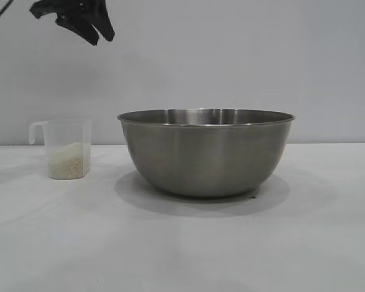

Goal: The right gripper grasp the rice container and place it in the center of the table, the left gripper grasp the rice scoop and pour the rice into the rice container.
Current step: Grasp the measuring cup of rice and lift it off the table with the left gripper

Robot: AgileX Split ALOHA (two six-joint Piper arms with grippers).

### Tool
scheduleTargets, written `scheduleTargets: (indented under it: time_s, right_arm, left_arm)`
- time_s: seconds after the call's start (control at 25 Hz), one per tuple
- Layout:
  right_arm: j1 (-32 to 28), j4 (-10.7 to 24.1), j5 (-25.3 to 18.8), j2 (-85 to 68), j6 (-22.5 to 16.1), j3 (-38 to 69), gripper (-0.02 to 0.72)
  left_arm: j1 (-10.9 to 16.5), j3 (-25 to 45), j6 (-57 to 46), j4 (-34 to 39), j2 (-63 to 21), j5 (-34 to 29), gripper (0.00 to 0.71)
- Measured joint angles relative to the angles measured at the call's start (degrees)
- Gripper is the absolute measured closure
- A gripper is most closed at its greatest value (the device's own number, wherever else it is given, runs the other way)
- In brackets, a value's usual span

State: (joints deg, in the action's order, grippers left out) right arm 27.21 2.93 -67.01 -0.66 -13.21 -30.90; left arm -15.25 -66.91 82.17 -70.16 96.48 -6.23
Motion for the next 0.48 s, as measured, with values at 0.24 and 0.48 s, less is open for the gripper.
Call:
scheduleTargets:
  time_s: [0.24, 0.48]
  right_arm:
    - [0.0, -1.6, -5.2, -0.3, 2.2, 0.0, 0.314]
    - [0.0, -1.7, -4.4, -0.3, 3.8, 0.7, 0.314]
  left_arm:
    - [-2.5, 8.4, 23.4, -27.1, -3.2, -0.5, 0.487]
    - [-2.5, 9.6, 24.8, -31.0, -3.5, 0.2, 0.487]
